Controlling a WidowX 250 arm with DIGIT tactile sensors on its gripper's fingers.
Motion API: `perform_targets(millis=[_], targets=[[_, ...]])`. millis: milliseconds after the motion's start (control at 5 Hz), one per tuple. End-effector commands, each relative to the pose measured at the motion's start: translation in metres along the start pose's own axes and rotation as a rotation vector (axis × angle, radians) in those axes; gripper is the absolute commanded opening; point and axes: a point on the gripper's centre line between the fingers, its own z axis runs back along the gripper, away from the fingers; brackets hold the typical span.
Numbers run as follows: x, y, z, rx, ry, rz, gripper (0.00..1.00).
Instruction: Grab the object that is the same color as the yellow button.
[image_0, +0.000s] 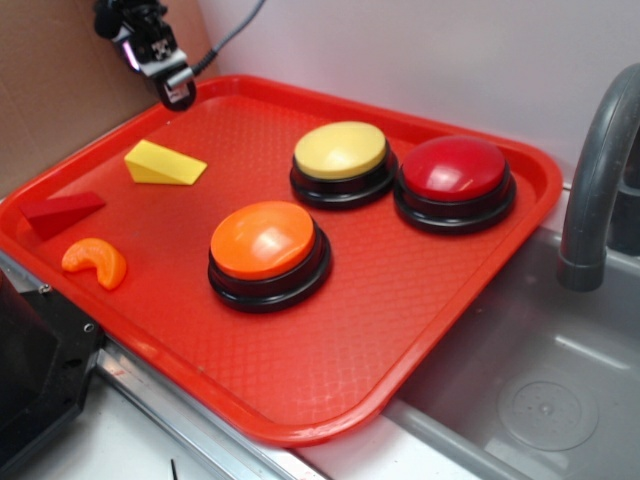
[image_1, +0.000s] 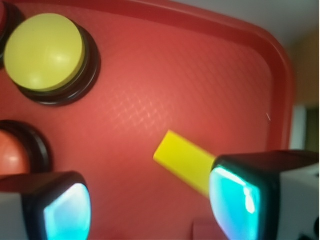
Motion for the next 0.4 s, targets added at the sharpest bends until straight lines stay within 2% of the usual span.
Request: perform_targets(millis=[0, 200], targets=[[-0.011, 0.025, -0.029, 0.033, 0.007, -0.203, 1.00], [-0.018, 0.037, -0.047, 0.100, 0.056, -0.241, 1.00]])
